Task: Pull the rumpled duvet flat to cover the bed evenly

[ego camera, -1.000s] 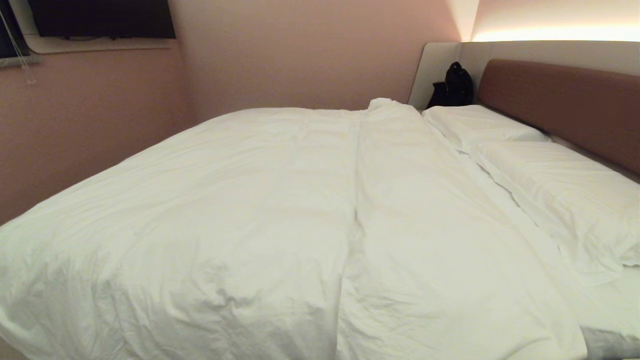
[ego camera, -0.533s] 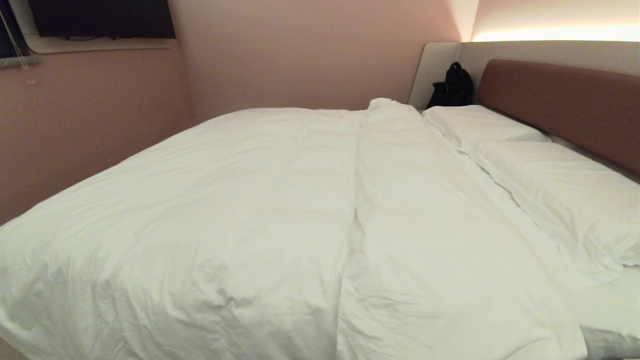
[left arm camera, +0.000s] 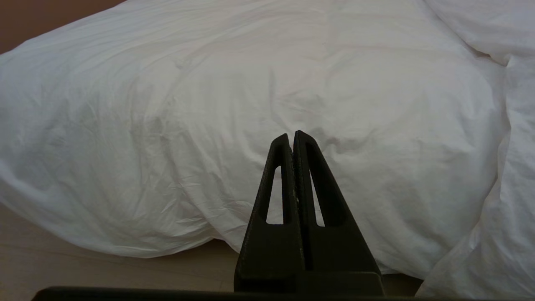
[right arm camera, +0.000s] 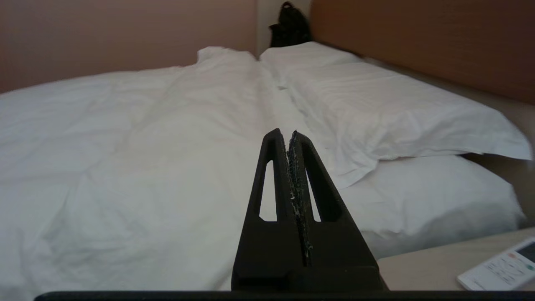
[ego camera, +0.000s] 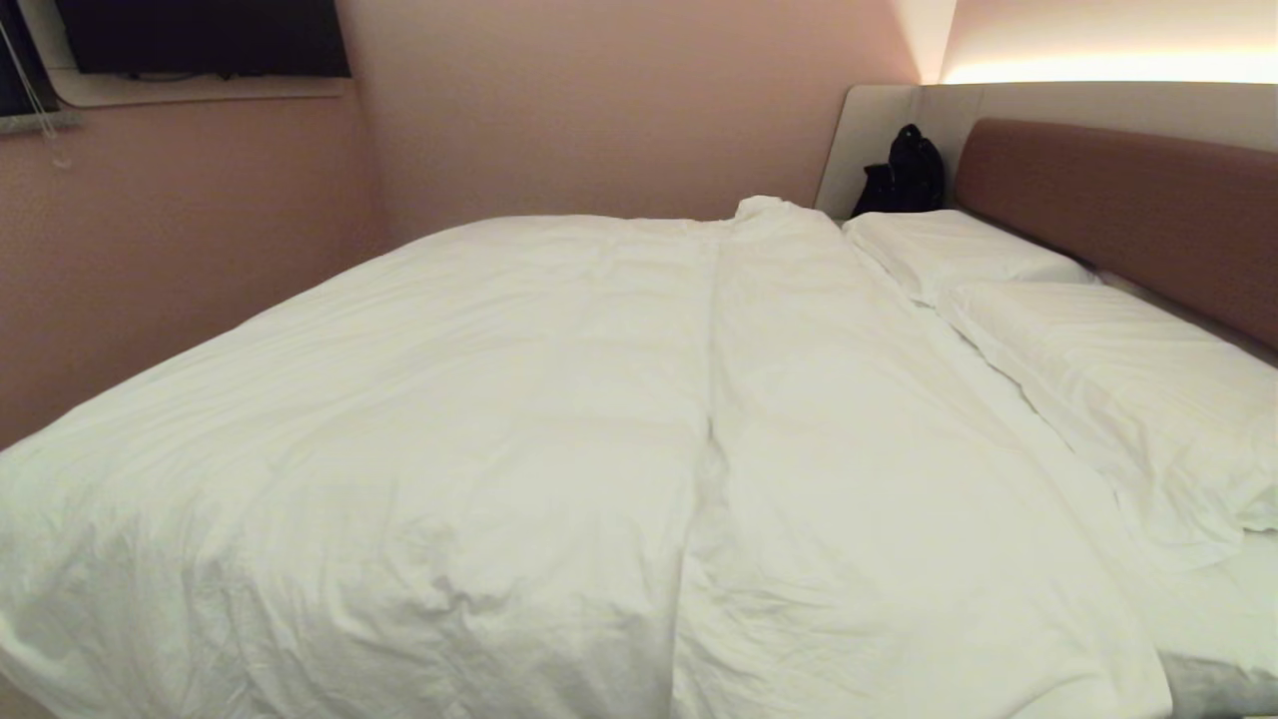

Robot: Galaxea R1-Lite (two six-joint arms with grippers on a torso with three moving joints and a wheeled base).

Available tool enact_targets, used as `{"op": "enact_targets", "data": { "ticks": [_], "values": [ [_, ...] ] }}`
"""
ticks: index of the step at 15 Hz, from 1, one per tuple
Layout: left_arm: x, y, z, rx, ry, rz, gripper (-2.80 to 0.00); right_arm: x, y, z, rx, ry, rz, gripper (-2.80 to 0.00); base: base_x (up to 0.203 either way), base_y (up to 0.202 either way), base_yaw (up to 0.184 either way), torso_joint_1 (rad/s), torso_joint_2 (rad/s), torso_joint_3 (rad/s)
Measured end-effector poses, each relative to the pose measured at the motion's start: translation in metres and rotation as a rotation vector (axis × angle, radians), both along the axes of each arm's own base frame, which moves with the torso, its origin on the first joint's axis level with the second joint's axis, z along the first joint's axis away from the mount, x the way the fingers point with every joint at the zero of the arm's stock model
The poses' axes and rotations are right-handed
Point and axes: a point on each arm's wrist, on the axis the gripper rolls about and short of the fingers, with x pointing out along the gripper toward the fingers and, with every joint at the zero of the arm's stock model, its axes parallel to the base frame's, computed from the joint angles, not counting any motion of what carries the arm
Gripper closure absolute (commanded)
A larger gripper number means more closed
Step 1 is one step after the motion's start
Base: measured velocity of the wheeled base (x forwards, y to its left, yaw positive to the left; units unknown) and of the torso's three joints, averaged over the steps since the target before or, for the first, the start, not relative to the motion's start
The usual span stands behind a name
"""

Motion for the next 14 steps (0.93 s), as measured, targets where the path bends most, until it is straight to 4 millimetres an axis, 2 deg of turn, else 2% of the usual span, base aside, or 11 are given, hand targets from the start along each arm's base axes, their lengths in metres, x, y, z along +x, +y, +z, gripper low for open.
{"op": "enact_targets", "data": {
  "ticks": [6, 9, 14],
  "values": [
    [0.000, 0.000, 0.000, 0.000, 0.000, 0.000, 0.00, 0.023, 0.004, -0.029, -0.133, 0.053, 0.144, 0.00, 0.000, 0.000, 0.000, 0.000, 0.00, 0.000],
    [0.000, 0.000, 0.000, 0.000, 0.000, 0.000, 0.00, 0.033, 0.005, -0.050, -0.145, 0.111, 0.189, 0.00, 0.000, 0.000, 0.000, 0.000, 0.00, 0.000],
    [0.000, 0.000, 0.000, 0.000, 0.000, 0.000, 0.00, 0.039, 0.005, -0.067, -0.137, 0.169, 0.203, 0.00, 0.000, 0.000, 0.000, 0.000, 0.00, 0.000]
  ]
}}
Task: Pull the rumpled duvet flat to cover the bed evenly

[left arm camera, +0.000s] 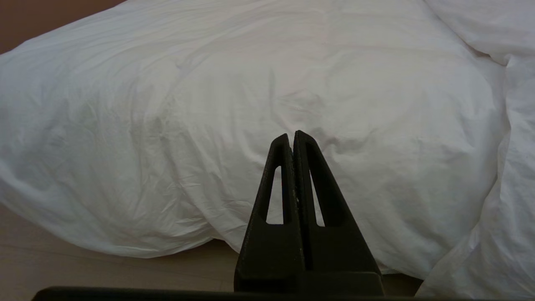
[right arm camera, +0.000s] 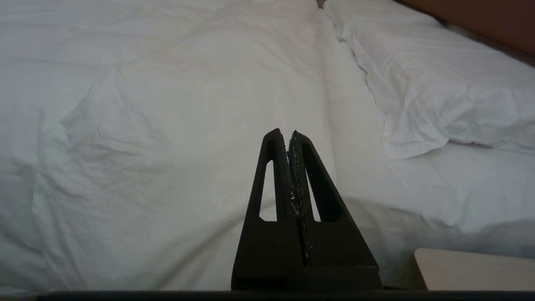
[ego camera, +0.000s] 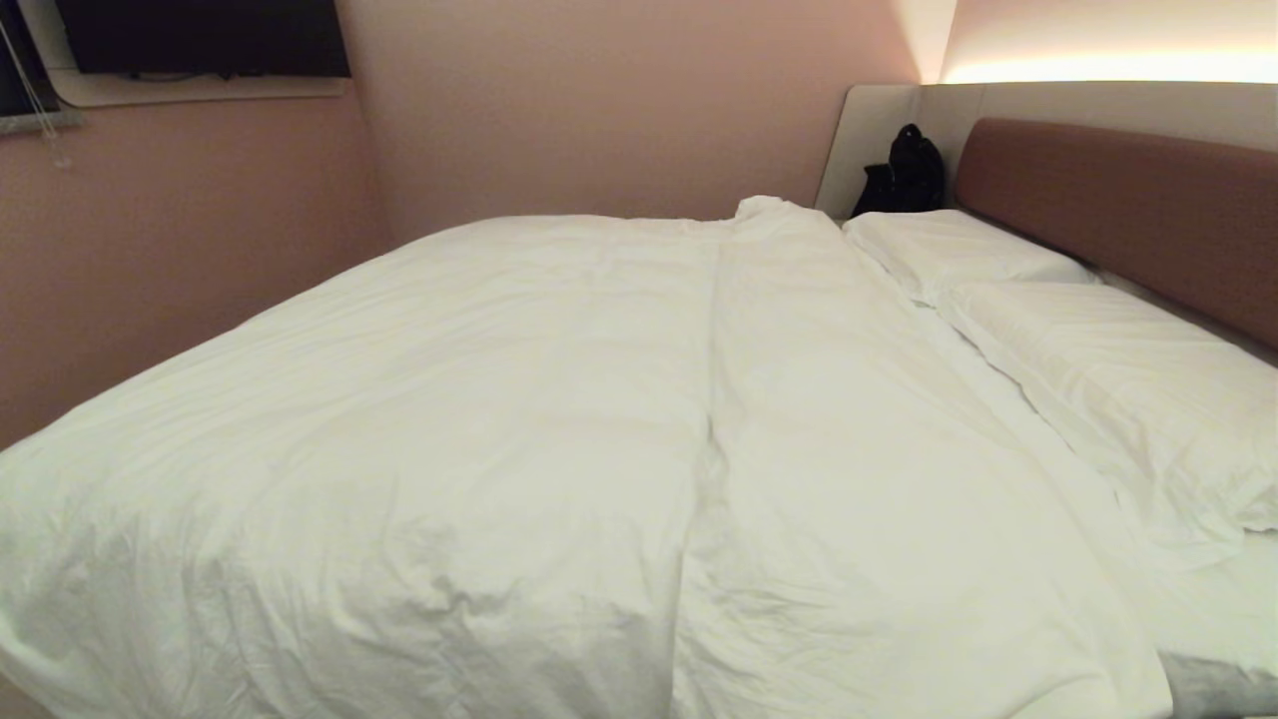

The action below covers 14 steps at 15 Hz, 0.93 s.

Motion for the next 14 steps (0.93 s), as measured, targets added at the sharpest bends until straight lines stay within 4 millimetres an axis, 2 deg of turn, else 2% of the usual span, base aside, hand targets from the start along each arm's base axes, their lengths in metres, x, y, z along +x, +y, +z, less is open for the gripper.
{"op": "enact_targets", "data": {
  "ticks": [6, 14],
  "values": [
    [0.0000, 0.0000, 0.0000, 0.000, 0.000, 0.000, 0.00, 0.0035, 0.0005, -0.0112, 0.029, 0.040, 0.025, 0.00, 0.000, 0.000, 0.000, 0.000, 0.00, 0.000],
    [0.0000, 0.0000, 0.0000, 0.000, 0.000, 0.000, 0.00, 0.0039, 0.0004, -0.0123, 0.091, 0.040, 0.025, 0.00, 0.000, 0.000, 0.000, 0.000, 0.00, 0.000]
  ]
}}
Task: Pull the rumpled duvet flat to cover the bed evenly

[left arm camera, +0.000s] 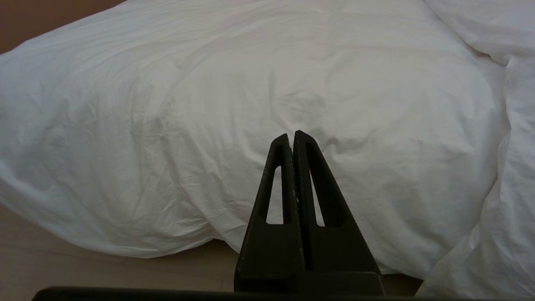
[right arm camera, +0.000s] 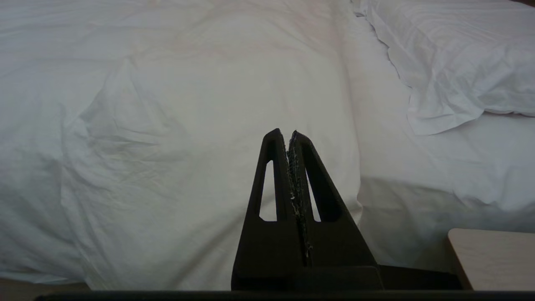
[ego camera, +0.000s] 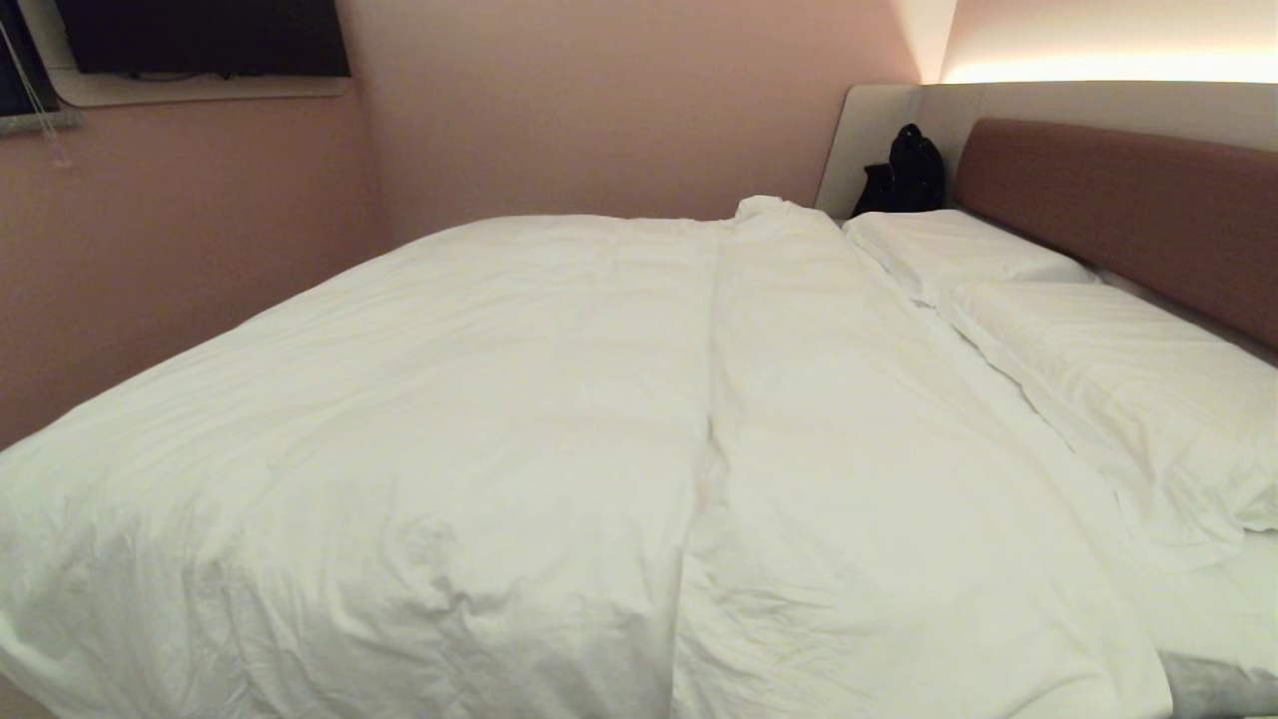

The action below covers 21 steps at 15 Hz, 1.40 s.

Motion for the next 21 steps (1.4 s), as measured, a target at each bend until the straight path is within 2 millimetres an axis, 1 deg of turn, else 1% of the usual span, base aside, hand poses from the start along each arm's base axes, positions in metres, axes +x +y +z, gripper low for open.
{"op": "enact_targets", "data": {
  "ticks": [21],
  "values": [
    [0.0000, 0.0000, -0.0001, 0.004, 0.001, -0.002, 0.00, 0.0000, 0.0000, 0.0000, 0.007, 0.000, 0.000, 0.00, 0.000, 0.000, 0.000, 0.000, 0.00, 0.000]
  ]
}}
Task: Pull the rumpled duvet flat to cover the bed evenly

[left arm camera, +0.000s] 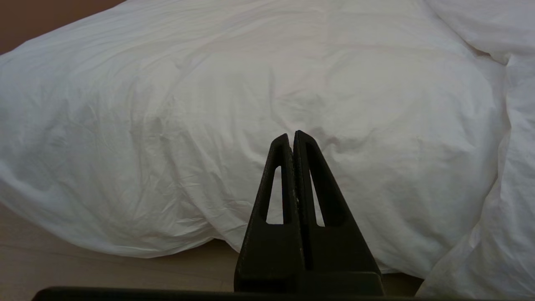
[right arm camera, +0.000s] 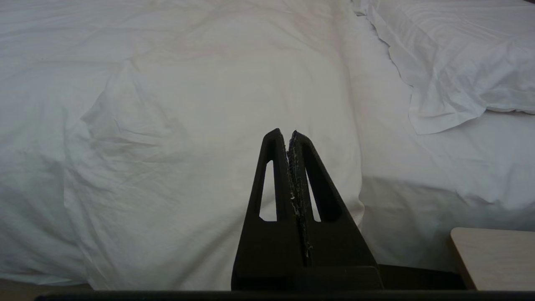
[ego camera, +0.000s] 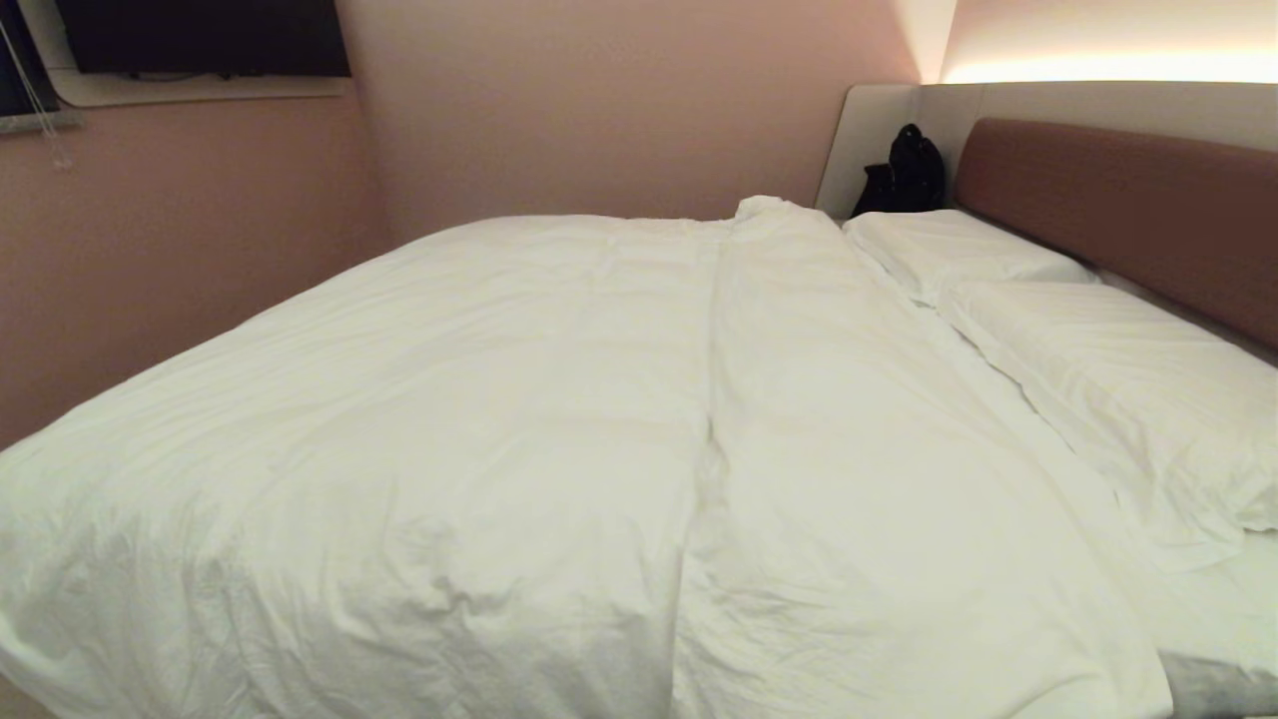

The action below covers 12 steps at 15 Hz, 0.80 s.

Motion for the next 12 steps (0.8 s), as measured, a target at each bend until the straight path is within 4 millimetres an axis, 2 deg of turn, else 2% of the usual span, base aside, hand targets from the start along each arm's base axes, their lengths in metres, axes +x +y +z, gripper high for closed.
{"op": "enact_targets", "data": {
  "ticks": [10, 12],
  "values": [
    [0.0000, 0.0000, 0.0001, -0.005, -0.001, 0.000, 0.00, 0.0000, 0.0000, 0.0000, 0.000, 0.000, 0.000, 0.00, 0.000, 0.000, 0.000, 0.000, 0.00, 0.000],
    [0.0000, 0.0000, 0.0001, -0.007, -0.001, 0.001, 0.00, 0.0000, 0.0000, -0.0001, 0.000, 0.001, 0.000, 0.00, -0.106, 0.000, -0.003, 0.011, 0.00, 0.000]
  ]
}}
